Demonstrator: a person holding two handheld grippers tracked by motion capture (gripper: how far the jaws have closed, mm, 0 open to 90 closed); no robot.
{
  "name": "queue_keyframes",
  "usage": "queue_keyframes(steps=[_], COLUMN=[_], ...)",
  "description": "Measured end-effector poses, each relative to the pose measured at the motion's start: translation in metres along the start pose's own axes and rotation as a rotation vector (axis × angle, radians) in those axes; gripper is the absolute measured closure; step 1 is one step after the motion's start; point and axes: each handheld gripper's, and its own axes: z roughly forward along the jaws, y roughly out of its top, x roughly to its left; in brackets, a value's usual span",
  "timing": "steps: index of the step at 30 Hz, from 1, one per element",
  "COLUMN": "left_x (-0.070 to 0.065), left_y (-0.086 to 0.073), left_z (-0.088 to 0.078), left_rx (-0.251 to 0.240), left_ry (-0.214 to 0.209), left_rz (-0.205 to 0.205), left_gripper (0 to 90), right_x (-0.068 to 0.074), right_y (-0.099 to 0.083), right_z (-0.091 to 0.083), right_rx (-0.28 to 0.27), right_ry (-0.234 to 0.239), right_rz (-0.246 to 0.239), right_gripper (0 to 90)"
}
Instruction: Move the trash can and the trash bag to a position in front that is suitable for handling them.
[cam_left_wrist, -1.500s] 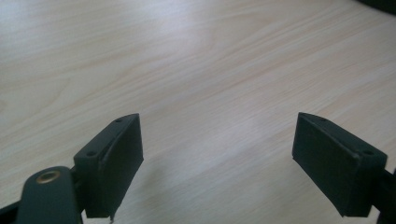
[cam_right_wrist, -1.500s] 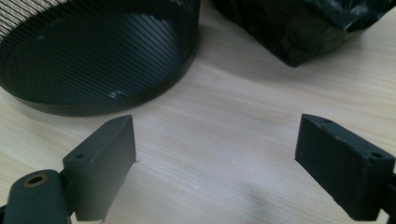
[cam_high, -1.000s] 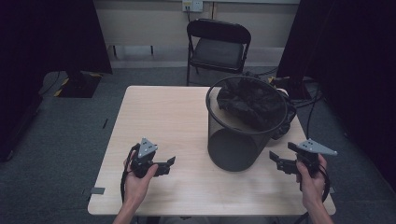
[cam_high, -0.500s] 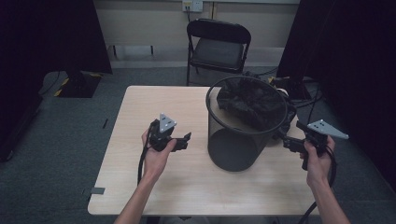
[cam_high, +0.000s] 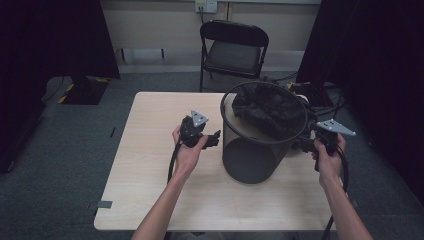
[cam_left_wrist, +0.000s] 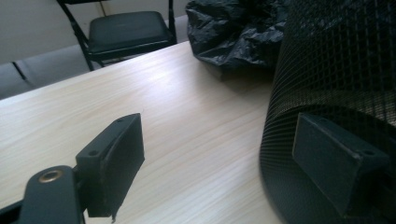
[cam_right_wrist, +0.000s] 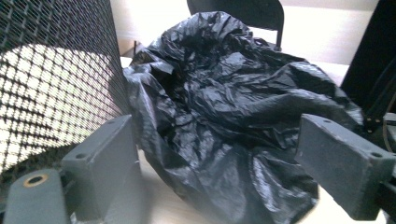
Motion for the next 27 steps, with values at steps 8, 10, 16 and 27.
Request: queue_keyframes(steps=[8,10,16,27], left_x=[-0.007,-0.007,-0.004,0.012], left_y=[-0.001,-0.002,-0.01,-0.019], left_z=[0.0,-0.003,-0.013,-0.038], left_rx=[0.019,0.015,0.032,0.039], left_ry=[0.007,-0.004,-0.032,-0.018], left_rz=[-0.002,0.0,0.015,0.056], left_gripper=[26.5,27.4,27.4,33.4], right_x=[0.006,0.009,0.021,0.044], right_y=[0.0,0.0,0.0,0.002], right_z=[-0.001,-0.002,-0.006,0.0], right_rx=[-0.005,-0.007,-0.017,-0.022], right_ry=[0.018,0.019,0.015,0.073], right_rz=[-0.009,-0.015,-0.046,-0.075], right_gripper=[24.0,29.8,39.5,41.6])
